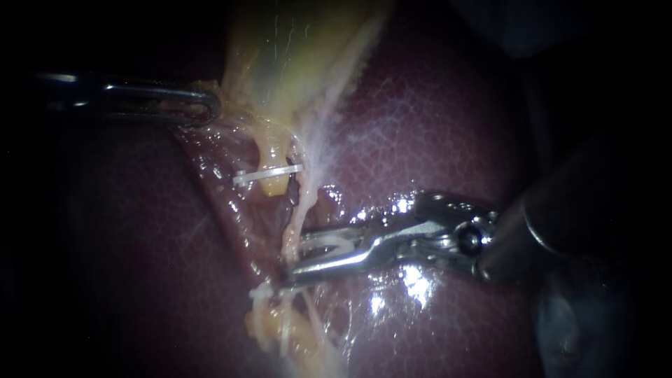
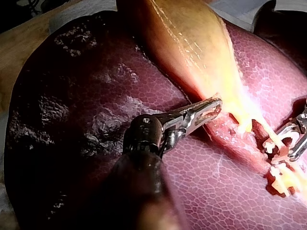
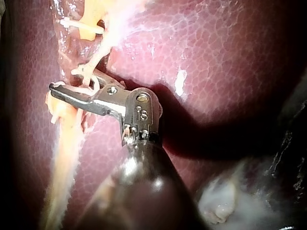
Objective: Clipping second clip right tube
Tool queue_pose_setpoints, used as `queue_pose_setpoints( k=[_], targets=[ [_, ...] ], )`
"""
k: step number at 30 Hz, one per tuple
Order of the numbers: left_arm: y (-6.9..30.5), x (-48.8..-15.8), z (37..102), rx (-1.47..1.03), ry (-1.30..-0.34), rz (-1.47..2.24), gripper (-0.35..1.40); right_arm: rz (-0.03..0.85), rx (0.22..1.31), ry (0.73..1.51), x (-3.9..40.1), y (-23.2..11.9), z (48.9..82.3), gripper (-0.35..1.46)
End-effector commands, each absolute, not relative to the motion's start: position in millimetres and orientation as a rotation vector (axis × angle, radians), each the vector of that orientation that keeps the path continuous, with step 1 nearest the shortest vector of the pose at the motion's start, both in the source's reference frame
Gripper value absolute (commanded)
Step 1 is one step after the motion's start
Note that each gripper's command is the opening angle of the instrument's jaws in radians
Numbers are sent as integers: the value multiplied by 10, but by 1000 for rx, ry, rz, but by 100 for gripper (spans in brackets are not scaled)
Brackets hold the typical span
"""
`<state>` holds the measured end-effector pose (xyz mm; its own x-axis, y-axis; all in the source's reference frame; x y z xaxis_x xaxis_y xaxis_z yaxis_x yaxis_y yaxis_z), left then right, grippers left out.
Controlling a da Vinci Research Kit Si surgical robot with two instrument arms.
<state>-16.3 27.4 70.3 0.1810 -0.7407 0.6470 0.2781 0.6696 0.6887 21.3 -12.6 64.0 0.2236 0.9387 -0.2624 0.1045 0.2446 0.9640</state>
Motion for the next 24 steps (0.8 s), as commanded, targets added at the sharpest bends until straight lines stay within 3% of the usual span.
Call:
queue_pose_setpoints(
  k=[1,13,24],
  targets=[
    [274,-163,703,471,-1183,-758,-35,808,1180,1200,214,-127,639,50],
    [274,-163,703,471,-1183,-758,-35,820,1222,1212,216,-130,632,50],
    [274,-162,703,472,-1183,-757,-35,812,1277,1259,212,-126,584,50]
  ],
)
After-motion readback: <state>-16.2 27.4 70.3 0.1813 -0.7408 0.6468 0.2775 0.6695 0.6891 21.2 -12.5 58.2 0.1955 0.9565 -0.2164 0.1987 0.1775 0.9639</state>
